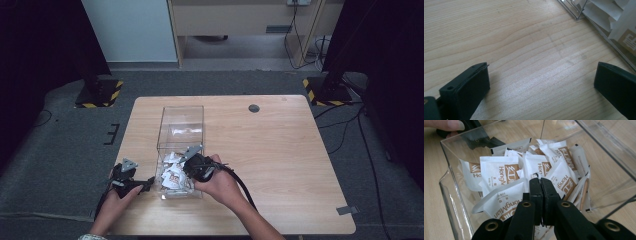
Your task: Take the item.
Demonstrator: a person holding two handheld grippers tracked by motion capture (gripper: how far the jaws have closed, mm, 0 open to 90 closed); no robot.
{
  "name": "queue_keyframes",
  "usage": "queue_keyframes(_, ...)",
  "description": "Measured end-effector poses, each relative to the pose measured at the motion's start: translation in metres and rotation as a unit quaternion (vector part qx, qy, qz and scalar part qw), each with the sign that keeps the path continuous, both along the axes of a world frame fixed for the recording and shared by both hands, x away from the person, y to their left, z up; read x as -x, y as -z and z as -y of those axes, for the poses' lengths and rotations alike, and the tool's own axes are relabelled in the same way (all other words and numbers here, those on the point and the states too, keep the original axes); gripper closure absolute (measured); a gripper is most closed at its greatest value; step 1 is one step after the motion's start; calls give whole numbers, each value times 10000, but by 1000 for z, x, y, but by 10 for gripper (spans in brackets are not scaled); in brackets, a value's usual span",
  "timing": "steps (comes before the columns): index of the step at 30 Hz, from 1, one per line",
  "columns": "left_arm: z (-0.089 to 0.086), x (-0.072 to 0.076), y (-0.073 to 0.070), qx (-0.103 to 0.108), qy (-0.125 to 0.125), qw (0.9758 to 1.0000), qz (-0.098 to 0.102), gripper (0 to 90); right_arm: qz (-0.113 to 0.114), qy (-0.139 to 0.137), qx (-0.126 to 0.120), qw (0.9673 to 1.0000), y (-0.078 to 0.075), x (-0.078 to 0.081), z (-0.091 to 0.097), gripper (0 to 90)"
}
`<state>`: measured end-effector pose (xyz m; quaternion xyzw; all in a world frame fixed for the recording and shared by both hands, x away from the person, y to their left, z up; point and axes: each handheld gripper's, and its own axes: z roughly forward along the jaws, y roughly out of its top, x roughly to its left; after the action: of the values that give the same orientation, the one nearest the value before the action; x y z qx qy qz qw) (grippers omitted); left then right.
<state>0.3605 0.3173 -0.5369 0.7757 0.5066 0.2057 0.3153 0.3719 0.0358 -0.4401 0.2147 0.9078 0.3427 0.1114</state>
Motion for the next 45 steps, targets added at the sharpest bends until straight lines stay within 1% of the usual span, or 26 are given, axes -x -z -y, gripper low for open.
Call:
queue_keyframes(3,0,0,0,7,-2,10000,-2,0,35,35,-93,9999,-6,1,4,886)
queue_keyframes(4,0,0,0,1,-1,10000,0,0,63,39,-152,9999,-11,1,7,885)
queue_keyframes(6,0,0,0,0,0,10000,0,0,70,51,-177,9998,-13,1,7,886)
queue_keyframes(7,0,0,0,0,-1,10000,0,0,100,67,-209,9997,-18,2,9,886)
queue_keyframes(8,0,0,0,0,-1,10000,0,0,100,67,-209,9997,-18,2,9,886)
queue_keyframes(12,0,0,0,1,-1,10000,0,0,144,92,-285,9994,-26,2,11,886)
queue_keyframes(13,0,0,0,2,-1,10000,0,0,166,89,-329,9993,-31,2,11,886)
queue_keyframes(14,0,0,0,1,-1,10000,0,0,166,89,-329,9993,-31,2,11,886)
queue_keyframes(15,0,0,0,2,-3,10000,1,0,191,101,-386,9990,-36,3,12,886)
queue_keyframes(16,0,0,0,1,-1,10000,1,0,191,101,-386,9990,-36,3,12,886)
queue_keyframes(21,0,0,0,0,0,10000,0,0,242,124,-419,9988,-45,3,14,887)
queue_keyframes(25,0,0,0,2,-1,10000,0,0,275,156,-444,9985,-49,3,16,887)
queue_keyframes(34,0,0,0,2,-2,10000,1,0,363,217,-476,9980,-60,-1,27,887)
queue_keyframes(41,0,0,0,1,0,10000,0,0,428,257,-408,9979,-63,-3,36,888)
queue_keyframes(45,0,0,0,1,-1,10000,1,0,427,304,-433,9977,-65,-4,43,889)
